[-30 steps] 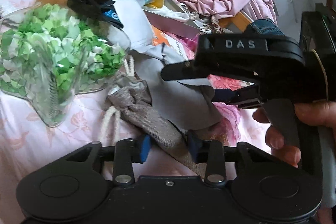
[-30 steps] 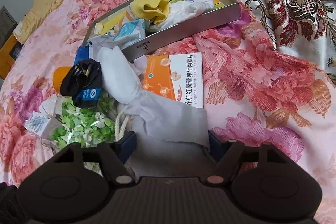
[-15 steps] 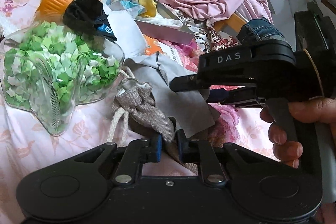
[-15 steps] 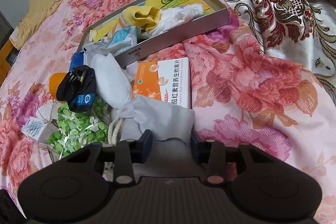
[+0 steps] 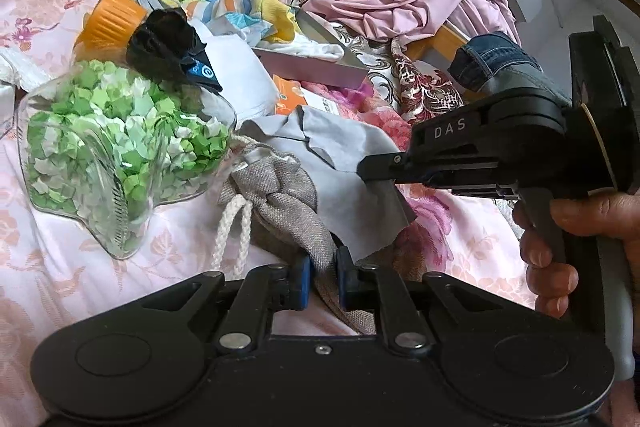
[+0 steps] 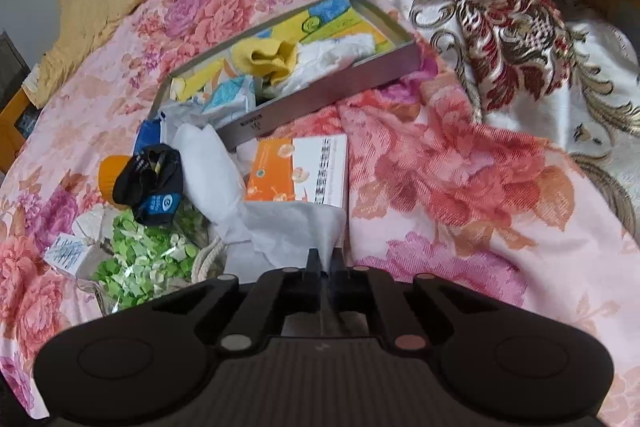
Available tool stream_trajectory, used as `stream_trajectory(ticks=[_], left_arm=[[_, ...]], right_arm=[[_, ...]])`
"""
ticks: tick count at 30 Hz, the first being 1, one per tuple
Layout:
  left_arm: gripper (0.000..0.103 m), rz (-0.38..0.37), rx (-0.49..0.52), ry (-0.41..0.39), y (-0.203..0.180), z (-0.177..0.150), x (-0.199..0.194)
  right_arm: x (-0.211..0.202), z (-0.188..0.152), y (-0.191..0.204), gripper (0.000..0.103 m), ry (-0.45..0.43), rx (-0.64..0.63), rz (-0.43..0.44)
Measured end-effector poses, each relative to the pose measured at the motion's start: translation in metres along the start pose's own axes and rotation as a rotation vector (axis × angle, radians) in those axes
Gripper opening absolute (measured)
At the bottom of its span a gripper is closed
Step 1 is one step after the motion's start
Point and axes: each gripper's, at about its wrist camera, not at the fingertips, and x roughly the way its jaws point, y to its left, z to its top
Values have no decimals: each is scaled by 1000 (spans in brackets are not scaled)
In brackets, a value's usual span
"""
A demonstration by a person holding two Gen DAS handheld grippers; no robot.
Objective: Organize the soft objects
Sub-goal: 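Lift and carry the bag and grey cloth with both grippers over the tray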
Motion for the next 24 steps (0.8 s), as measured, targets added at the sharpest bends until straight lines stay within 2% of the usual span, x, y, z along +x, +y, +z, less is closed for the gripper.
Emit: stream_trajectory(ticks=[3,9,19,24], left_arm=[[11,28,13,-18,-2,0,-5],[9,99,87,-60,-11,0,-16],[7,252,271,-180,-30,6,-41],[7,285,308,-239,-35,11,-50]], right_arm=[[-6,1,0,4,-40,-15,-15],[-16,2,1,4,-99,-29,18],[-33,0,15,4,-202,-117,7],[-42,-1,18,4,-248,-135,24]])
